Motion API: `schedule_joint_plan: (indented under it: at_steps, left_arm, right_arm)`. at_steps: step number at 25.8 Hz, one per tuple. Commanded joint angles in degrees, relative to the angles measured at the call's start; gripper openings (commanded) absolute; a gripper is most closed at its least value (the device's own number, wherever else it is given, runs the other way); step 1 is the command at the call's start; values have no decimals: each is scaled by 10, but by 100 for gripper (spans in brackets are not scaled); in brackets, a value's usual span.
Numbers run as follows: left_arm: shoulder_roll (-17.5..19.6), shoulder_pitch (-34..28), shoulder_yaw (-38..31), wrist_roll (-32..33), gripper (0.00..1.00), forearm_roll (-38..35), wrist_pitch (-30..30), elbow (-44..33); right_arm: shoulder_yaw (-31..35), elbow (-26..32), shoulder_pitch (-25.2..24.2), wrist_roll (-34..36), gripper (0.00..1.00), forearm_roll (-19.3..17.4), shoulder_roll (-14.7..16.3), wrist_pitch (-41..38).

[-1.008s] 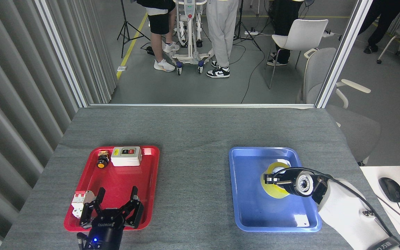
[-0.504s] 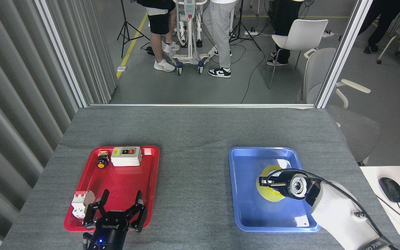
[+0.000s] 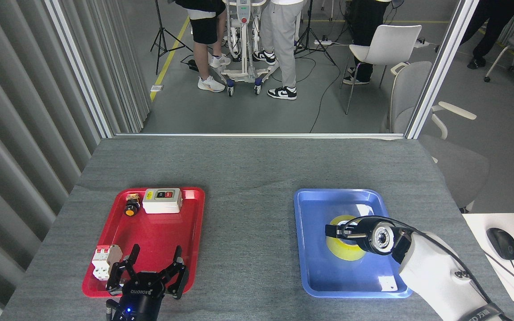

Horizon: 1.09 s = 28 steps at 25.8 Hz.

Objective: Place and move tape with both arms

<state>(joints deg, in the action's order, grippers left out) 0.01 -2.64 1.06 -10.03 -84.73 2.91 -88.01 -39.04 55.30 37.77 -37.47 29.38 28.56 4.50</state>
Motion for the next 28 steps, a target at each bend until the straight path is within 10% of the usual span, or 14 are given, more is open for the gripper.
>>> schedule_joint_plan:
  at_steps: [1, 6, 17, 23, 28]
  left_arm:
    - [1, 0, 0, 0, 99, 0, 0, 1]
    - [1, 0, 0, 0, 99, 0, 0, 2]
    - [5, 0, -4, 0, 99, 5, 0, 17]
    - [4, 2, -4, 0, 99, 5, 0, 26]
    - [4, 5, -4, 1, 99, 5, 0, 28]
  right_arm:
    - [10, 8, 0, 6, 97, 0, 1, -36]
    - [141, 15, -39, 98, 97, 15, -1, -166]
    - [422, 132, -193, 247, 99, 195, -89, -260]
    - [427, 182, -257, 409, 99, 391, -115, -187]
    - [398, 270, -350, 427, 99, 466, -114, -70]
